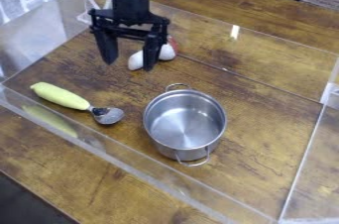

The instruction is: Put the mushroom in the silver pot

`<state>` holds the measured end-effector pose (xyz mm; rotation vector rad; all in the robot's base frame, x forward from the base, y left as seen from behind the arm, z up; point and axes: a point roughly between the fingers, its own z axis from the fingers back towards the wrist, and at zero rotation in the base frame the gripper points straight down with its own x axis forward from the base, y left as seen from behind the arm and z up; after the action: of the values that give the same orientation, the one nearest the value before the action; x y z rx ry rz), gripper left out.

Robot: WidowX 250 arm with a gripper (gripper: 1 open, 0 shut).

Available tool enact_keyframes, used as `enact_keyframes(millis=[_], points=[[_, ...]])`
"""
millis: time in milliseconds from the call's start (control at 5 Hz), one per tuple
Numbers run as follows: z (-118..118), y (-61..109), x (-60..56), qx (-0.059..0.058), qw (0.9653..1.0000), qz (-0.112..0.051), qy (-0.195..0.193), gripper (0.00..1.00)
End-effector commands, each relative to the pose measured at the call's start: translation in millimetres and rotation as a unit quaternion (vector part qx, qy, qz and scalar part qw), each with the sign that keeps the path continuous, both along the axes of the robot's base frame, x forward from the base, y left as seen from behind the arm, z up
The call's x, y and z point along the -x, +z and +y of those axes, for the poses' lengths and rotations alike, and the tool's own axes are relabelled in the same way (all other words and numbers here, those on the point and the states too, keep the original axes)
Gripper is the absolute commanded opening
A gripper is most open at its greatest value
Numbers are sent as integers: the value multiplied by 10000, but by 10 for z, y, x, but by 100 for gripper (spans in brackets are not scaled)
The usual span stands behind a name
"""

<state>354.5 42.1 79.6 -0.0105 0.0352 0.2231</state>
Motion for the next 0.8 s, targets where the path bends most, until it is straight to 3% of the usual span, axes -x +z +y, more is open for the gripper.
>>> enact_keyframes(millis=[0, 600], points=[[73, 107, -162, -16, 9992, -409, -41, 100], [-134, -152, -458, 34, 9970, -589, 495, 100]])
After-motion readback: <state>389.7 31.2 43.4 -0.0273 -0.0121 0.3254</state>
